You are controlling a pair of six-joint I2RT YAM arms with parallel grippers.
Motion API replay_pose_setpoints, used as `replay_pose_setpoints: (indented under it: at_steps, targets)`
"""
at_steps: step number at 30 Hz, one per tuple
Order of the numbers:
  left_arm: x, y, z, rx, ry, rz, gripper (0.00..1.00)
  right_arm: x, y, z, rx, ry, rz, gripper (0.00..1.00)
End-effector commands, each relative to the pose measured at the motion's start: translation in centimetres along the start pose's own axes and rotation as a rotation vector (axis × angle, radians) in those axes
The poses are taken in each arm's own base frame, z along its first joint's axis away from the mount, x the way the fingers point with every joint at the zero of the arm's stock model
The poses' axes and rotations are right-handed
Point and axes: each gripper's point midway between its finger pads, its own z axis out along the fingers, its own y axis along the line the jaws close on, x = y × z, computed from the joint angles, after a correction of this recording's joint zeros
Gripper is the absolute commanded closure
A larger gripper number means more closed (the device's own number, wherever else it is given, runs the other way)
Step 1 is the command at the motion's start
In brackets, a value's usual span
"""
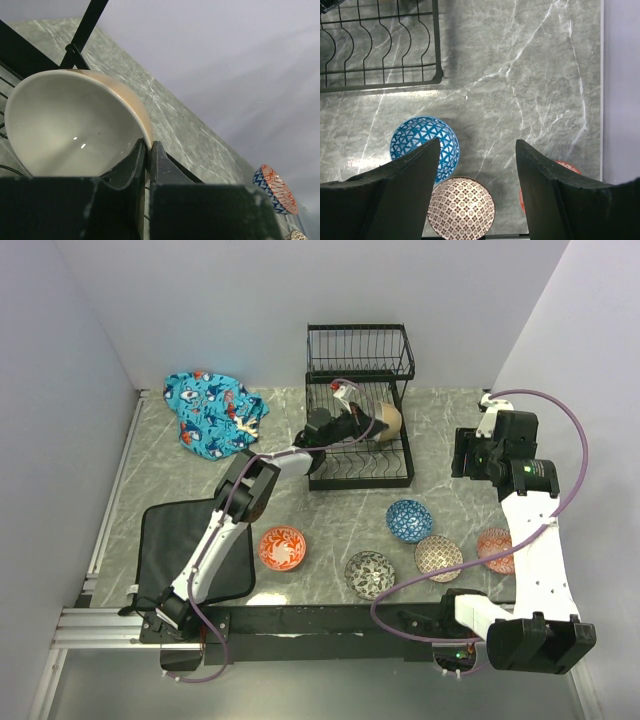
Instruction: Load the bowls into the dish rack
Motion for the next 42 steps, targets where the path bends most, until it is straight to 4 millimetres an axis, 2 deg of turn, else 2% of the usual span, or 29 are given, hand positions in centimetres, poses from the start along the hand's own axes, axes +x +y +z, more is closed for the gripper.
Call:
replay_pose_setpoints:
  at_steps: [1,10,18,25,27,28,33,38,42]
  targets:
    - [-3.8,-0.8,0.1,0.068,-0.085,0.098,0.97,-1.7,-0.3,-0.3,0.009,-0.063,0.002,0.31]
    - [-3.0,1.7,-1.4,0.077,-0.048,0.07,0.95,-1.2,-0.5,0.0,0.018,-0.051,-0.004,0.31]
    - [-2.3,2.2,-1.5,0.108,-0.027,0.051,0.92,-1.3,-0.7,0.5,0.022,-0.043,-0.01,0.3]
    - [-1.6,2.3,-2.0,0.094,-0.026,-0.003,0.8,-1.3,-0.8,0.2,0.029,-0.055,-0.013,0.31]
    - [-1.2,2.3,-2.3,0.094,-0.021,-0.015,0.84,-1.1,-0.7,0.1,0.028,-0.055,-0.014,0.31]
    - [-1.3,2.0,-2.4,0.095,-0.021,-0.023,0.91,-1.0,-0.7,0.0,0.029,-0.058,-0.012,0.3]
    - [-0.8,2.2,-2.8,0.09,-0.007,-0.042,0.99,-0.8,-0.7,0.0,0.029,-0.055,-0.008,0.3]
    - [-1.3,1.9,-3.1,0.097,-0.031,-0.089,0.99,-0.9,-0.6,0.1,0.024,-0.054,-0.003,0.3]
    - [-3.5,0.3,-2.8,0.081,-0.098,-0.194,0.99,-0.9,-0.7,0.2,0.026,-0.053,-0.002,0.31]
